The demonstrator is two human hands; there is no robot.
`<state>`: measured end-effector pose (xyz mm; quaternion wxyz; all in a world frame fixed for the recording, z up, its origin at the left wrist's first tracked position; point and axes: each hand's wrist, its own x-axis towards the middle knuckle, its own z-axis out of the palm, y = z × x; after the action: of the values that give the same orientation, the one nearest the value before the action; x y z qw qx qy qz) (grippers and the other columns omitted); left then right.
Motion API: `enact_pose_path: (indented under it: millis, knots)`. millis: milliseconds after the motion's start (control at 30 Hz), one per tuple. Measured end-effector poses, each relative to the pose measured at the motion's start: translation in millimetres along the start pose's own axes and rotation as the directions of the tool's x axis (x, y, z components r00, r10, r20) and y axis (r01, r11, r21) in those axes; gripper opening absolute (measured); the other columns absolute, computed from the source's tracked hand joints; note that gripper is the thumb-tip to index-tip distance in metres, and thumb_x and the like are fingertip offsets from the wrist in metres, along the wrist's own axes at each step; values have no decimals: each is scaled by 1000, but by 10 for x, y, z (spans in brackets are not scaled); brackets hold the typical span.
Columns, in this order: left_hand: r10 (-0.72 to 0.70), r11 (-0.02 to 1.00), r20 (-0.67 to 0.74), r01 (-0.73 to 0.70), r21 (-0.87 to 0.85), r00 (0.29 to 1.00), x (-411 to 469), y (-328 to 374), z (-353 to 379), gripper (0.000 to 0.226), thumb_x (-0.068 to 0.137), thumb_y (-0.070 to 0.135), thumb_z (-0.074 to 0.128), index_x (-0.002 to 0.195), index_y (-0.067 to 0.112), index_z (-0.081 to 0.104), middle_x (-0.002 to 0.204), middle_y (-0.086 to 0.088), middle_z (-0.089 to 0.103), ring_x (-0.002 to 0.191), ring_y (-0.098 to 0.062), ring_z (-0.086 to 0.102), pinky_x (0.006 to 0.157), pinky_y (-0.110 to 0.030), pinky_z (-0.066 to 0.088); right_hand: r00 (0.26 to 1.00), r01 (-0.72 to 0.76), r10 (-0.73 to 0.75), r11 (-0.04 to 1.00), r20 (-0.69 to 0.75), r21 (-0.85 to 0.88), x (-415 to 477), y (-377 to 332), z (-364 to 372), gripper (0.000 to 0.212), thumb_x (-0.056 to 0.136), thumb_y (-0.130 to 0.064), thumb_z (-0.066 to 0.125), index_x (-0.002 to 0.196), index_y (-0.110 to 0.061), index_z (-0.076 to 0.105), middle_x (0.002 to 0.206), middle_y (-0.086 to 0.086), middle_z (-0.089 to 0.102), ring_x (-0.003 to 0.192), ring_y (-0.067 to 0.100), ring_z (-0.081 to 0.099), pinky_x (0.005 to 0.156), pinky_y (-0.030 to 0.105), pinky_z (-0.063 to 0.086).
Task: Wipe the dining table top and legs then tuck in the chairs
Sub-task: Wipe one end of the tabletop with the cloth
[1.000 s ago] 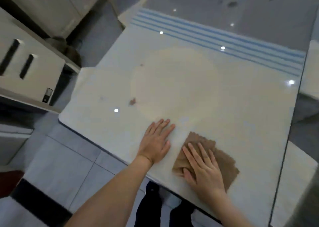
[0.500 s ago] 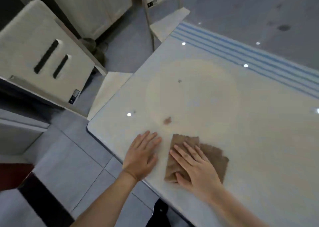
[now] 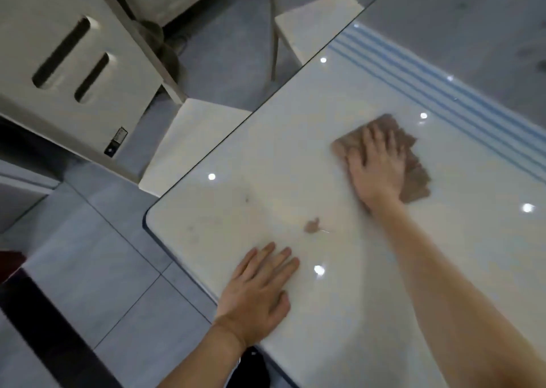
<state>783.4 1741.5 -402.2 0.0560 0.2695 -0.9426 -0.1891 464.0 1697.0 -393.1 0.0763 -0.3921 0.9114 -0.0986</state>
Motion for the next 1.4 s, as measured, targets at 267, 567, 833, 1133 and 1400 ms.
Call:
enact_pose_path:
  millis: [267,567,833,1133,1400]
  knots:
    - [-10,1000,47,8,29,999,13,63,-73,53,84,33,48,137,26,48,145,6,46,139,-21,34,111,-43,27,879,428,-408,903,248,-34,-1818,1109,-293,64,89,-49,40,149,-32,29,156,-8,29,146,20,23,118,42,18]
    - [-15,1000,26,15,20,1000,-7,64,-24,57,82,31,52,139,27,47,148,8,42,140,-23,35,114,-45,27,970,-242,241,970,-21,-20,383,419,-191,73,86,-50,21,152,-18,25,158,7,25,147,33,14,120,48,5]
    - [-36,989,76,24,144,997,9,62,-44,60,83,37,52,141,31,40,150,7,39,141,-23,29,114,-43,23,577,799,-799,595,169,82,-718,-797,228,61,91,-50,42,147,-27,37,153,-5,36,145,23,25,120,44,14]
    - [-92,990,80,82,113,993,26,106,-57,56,82,34,53,137,35,47,148,12,41,142,-20,31,116,-41,25,989,146,-147,988,-14,-52,800,117,-117,68,89,-53,27,150,-22,29,156,8,30,144,33,21,118,51,13]
    - [-64,967,145,26,254,987,49,145,-125,36,74,39,59,110,37,59,123,13,51,121,-23,46,110,-37,24,536,830,-840,543,85,126,-984,-2227,657,60,89,-47,42,143,-22,44,149,1,43,142,31,30,118,47,16]
